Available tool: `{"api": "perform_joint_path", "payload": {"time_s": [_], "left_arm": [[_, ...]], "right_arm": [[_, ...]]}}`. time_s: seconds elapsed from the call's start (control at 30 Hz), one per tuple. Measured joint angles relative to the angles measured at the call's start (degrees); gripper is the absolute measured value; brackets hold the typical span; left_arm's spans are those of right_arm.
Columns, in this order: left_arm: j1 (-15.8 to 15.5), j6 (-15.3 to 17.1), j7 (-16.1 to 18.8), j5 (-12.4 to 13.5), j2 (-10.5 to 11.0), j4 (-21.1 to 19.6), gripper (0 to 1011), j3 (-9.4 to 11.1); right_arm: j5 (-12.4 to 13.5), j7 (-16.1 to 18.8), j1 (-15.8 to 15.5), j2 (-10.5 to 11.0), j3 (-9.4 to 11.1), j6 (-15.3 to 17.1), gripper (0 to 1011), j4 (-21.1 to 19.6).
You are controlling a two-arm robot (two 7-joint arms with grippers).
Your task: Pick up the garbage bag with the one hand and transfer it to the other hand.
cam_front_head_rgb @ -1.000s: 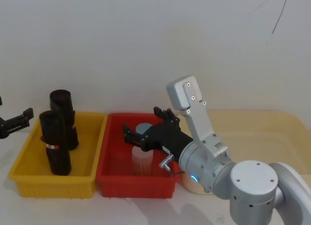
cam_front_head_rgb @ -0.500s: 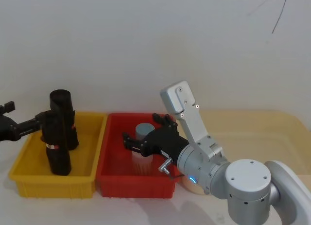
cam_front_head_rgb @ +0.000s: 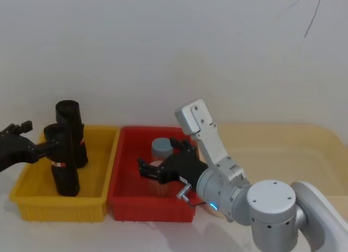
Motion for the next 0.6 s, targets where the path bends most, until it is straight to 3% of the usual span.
{"api": "perform_joint_path", "payload": {"time_s": [0.6], "left_arm": [[-2.3,0.1,0.54,0.01,-1.34,3.66,1001,3.12]], "right_arm": [[-0.57,1.17,1.89,-1.53,0.14,-0.12,1004,5.79]]}}
